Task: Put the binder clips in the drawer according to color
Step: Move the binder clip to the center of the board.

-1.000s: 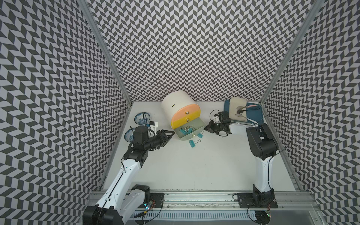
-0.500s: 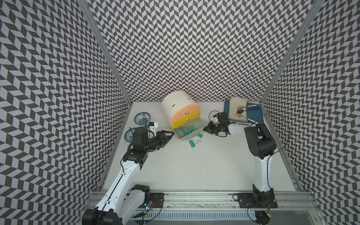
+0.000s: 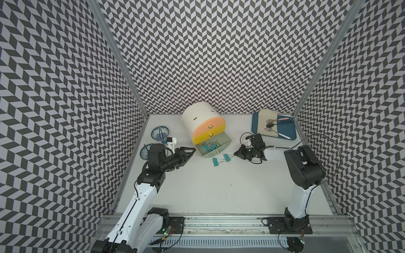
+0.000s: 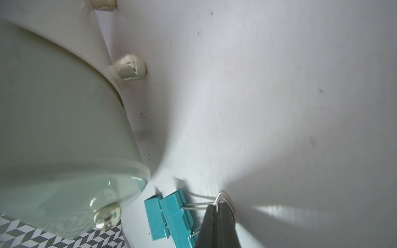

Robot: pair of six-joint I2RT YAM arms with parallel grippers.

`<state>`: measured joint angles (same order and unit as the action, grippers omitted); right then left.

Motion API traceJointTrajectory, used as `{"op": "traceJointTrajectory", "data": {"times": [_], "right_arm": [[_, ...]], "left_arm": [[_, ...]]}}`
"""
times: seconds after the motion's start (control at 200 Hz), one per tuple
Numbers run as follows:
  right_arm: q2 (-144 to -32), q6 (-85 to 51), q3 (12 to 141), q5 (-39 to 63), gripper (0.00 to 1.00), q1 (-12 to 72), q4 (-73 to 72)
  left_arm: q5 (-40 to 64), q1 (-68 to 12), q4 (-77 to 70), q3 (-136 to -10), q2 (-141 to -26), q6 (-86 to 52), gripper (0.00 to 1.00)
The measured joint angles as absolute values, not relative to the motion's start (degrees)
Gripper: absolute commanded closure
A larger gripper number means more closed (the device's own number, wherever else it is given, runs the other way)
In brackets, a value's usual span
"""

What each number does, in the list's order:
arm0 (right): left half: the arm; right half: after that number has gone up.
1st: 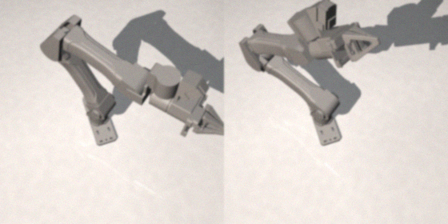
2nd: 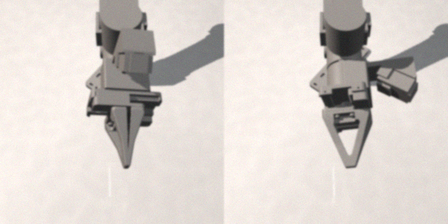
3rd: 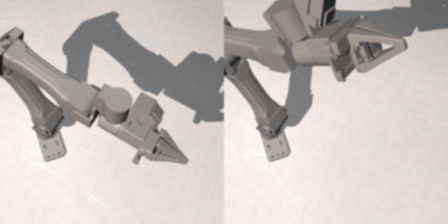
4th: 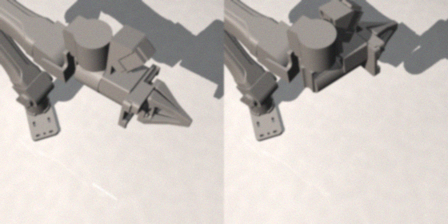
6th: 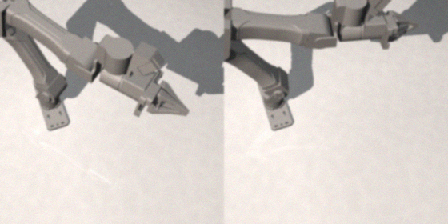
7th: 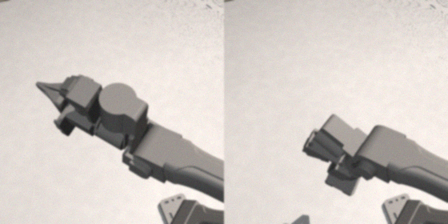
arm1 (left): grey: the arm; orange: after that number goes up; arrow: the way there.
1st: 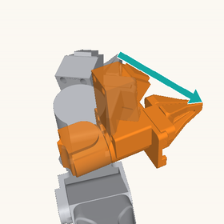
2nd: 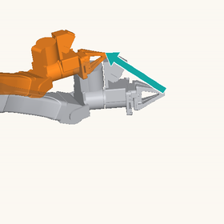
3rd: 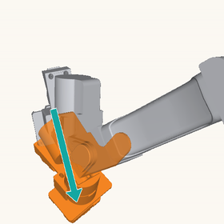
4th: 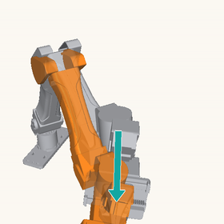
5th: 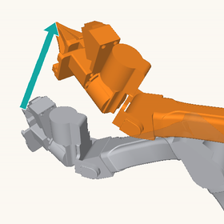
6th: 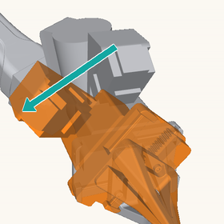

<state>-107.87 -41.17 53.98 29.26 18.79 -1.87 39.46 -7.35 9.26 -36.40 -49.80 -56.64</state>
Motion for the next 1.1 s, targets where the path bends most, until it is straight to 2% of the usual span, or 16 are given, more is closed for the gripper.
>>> {"op": "traceJointTrajectory", "data": {"times": [0.556,0.616,0.751,0.921,0.926,0.941,1.097], "right_arm": [[-88.33,-45.63,31.40,24.93,1.00,26.74,-4.73],[-86.91,-46.17,30.06,24.64,1.00,27.99,-4.71],[-83.64,-46.78,28.38,22.87,0.92,31.46,-2.46],[-79.00,-46.59,29.56,20.82,0.92,35.75,4.21],[-78.94,-46.59,29.63,20.78,0.84,35.81,4.38],[-78.63,-46.57,29.98,20.75,0.77,36.03,4.95],[-76.62,-41.43,34.92,16.97,0.38,37.41,10.04]], "left_arm": [[39.59,-7.35,13.04,-34.50,-41.08,-57.14,0.53],[39.64,-7.35,13.72,-34.50,-39.94,-57.19,0.53],[39.77,-7.35,15.16,-34.50,-37.89,-57.39,0.53],[39.79,-7.35,16.43,-34.50,-35.92,-57.63,0.53],[39.79,-7.35,16.45,-34.50,-35.90,-57.63,0.53],[39.79,-7.35,16.51,-34.48,-35.77,-57.65,0.53],[39.79,-7.35,17.06,-34.39,-34.79,-57.80,0.53]]}}
